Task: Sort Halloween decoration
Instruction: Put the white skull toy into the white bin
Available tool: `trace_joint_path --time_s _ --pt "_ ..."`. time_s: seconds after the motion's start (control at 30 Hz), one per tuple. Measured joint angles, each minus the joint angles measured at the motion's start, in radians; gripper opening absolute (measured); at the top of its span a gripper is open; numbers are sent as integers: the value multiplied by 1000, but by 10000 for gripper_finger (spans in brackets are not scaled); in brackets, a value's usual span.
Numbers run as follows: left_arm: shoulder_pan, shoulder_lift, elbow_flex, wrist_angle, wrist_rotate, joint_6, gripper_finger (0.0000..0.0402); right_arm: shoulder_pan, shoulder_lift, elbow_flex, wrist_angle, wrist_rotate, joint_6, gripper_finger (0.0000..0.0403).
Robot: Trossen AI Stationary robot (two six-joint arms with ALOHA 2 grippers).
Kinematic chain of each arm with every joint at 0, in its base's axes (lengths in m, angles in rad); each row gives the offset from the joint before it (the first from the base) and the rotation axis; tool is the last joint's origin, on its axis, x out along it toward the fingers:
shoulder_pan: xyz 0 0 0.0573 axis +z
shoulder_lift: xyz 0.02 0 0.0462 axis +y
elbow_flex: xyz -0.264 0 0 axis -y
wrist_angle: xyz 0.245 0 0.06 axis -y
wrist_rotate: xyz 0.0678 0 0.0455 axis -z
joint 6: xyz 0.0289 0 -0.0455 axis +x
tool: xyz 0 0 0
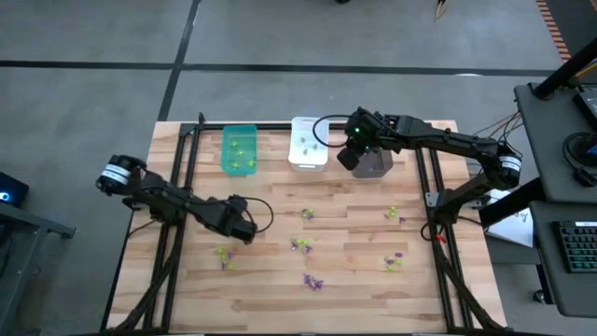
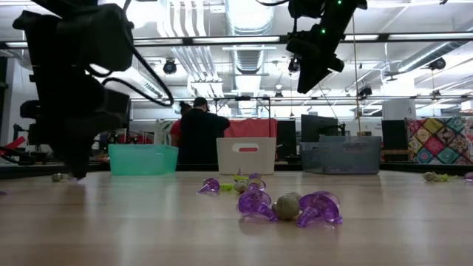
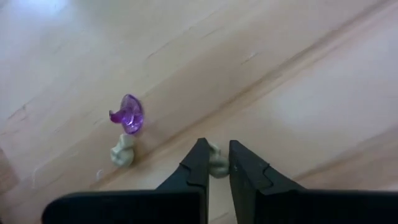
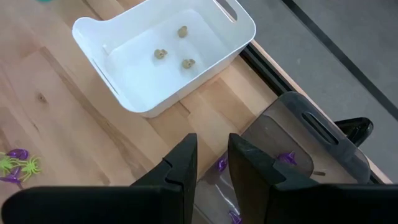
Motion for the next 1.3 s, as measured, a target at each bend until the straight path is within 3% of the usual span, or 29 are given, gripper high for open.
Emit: trace_joint_path --time_s 0.27,0.53,0.77,0.93,1.07,1.2,1.3 --pt "0 -74 59 14 -106 169 7 15 -15 -1 -51 -1 -3 82" --pt "22 -129 165 34 -226 383 1 101 -82 -1 -60 -2 -3 82" --pt "111 -134 241 188 -264 721 1 197 -123 -1 -60 1 8 82" --pt "269 -134 261 399 -190 1025 1 253 -128 -1 -74 1 8 82" --pt "423 -129 263 587 -33 1189 1 277 -126 -1 -111 1 28 82" --pt "575 -83 265 751 180 1231 1 286 -126 -14 -114 1 34 82" --pt "657 -20 281 847 257 1225 0 288 -126 -25 -110 2 34 82"
